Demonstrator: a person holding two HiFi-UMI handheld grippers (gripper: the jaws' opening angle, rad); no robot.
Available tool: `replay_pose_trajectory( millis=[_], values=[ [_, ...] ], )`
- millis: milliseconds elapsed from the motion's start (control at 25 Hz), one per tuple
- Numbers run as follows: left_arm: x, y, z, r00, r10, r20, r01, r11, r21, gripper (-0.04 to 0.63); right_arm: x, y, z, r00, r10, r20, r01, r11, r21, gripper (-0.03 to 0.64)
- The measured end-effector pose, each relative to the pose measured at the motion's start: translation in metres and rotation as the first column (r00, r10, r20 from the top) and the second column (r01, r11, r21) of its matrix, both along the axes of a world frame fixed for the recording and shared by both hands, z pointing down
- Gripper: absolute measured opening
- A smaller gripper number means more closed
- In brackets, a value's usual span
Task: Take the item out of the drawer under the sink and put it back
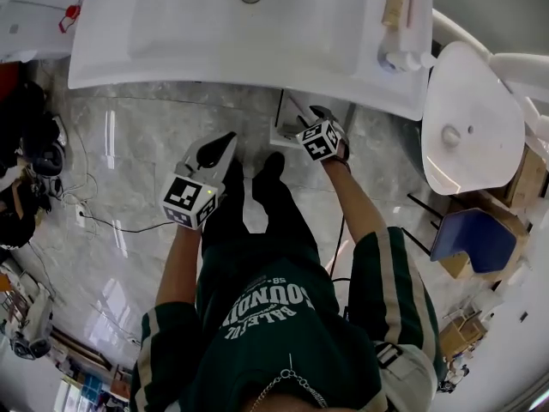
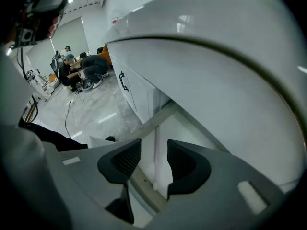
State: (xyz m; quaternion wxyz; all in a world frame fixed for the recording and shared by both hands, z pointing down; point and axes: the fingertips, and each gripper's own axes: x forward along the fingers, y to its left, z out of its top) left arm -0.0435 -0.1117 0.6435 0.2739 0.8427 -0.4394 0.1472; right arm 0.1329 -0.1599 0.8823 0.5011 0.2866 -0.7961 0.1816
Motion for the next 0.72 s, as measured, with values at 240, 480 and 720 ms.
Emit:
replay_pose_trajectory(
  millis=[240, 480, 720],
  values=[
    [-0.004, 0.006, 0.023, 1.000, -0.030, -0.005, 0.030, 0.999, -0.029, 0.049, 0.000, -0.005, 0.058, 0.997, -0.026, -0.068, 0.022, 0.997, -0.072, 0.146],
    [-0.016, 0.021, 0.044, 0.998, -0.065, -0.008, 0.065, 0.995, -0.074, 0.049, 0.007, -0.003, 0.095, 0.983, -0.090, -0.163, 0.071, 0.990, -0.121, 0.146],
    [-0.020, 0.031, 0.055, 0.997, -0.082, -0.003, 0.081, 0.991, -0.102, 0.049, 0.015, -0.001, 0.118, 0.969, -0.125, -0.214, 0.093, 0.984, -0.151, 0.146]
  ],
)
